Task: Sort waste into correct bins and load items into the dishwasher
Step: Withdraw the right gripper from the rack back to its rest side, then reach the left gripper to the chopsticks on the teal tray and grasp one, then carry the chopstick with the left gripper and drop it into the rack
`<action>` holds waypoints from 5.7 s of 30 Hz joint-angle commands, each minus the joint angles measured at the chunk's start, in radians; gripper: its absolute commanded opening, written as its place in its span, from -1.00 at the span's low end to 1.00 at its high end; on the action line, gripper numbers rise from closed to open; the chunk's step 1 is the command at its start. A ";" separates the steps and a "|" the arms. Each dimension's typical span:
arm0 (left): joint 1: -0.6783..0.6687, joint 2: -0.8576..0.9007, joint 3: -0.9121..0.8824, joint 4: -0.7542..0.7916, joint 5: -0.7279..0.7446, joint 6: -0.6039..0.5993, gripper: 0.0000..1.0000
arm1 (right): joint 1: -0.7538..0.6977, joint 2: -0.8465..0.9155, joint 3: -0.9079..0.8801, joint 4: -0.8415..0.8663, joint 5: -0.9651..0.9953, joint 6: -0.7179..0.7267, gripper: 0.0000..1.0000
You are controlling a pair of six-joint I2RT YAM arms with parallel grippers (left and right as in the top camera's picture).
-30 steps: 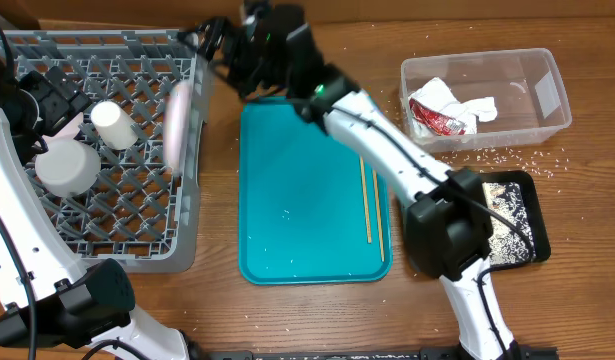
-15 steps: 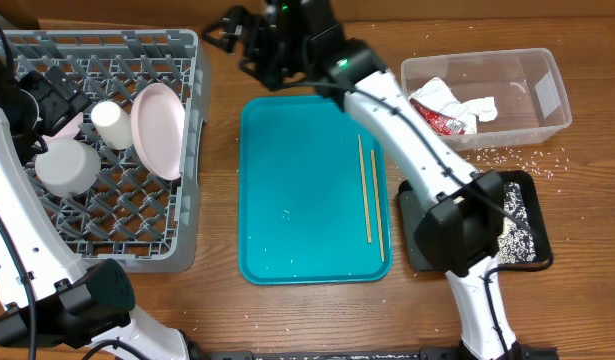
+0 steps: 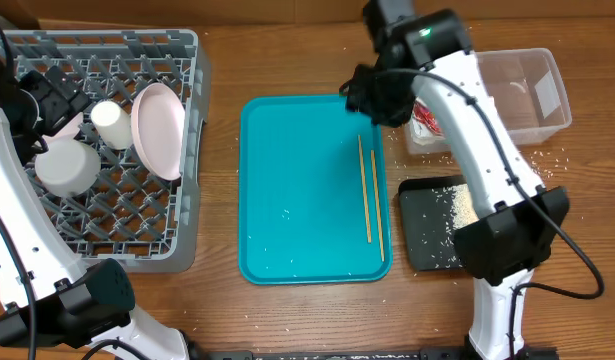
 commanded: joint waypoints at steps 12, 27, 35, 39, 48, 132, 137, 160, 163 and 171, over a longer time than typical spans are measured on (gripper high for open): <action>-0.002 0.000 -0.003 -0.002 0.000 -0.014 1.00 | 0.066 -0.018 -0.404 0.192 0.225 -0.077 -0.26; -0.002 0.000 -0.003 -0.002 0.000 -0.014 1.00 | 0.000 -0.087 -0.146 0.027 0.284 -0.057 1.00; -0.002 0.000 -0.003 -0.002 0.000 -0.014 1.00 | -0.303 -0.146 0.239 -0.148 0.325 -0.055 1.00; -0.002 0.000 -0.003 -0.002 0.004 -0.015 1.00 | -0.502 -0.164 0.269 -0.154 0.284 -0.055 1.00; -0.003 0.000 -0.003 -0.002 0.306 -0.027 1.00 | -0.671 -0.162 0.268 -0.153 0.059 -0.054 1.00; -1.138 0.753 -0.003 0.417 -0.084 -0.346 -0.18 | -0.676 -0.162 0.268 -0.153 0.061 -0.054 1.00; -1.138 0.754 -0.003 0.412 -0.084 -0.346 -0.26 | -0.676 -0.162 0.268 -0.153 0.061 -0.054 1.00; -0.951 0.620 0.391 0.006 -0.406 0.016 -0.92 | -0.676 -0.162 0.268 -0.153 0.061 -0.054 1.00; -0.884 0.577 0.445 -0.002 -0.433 0.132 -0.92 | -0.676 -0.162 0.268 -0.153 0.061 -0.054 1.00; -0.639 0.481 0.493 0.032 -0.452 0.319 -0.92 | -0.676 -0.162 0.268 -0.153 0.061 -0.054 1.00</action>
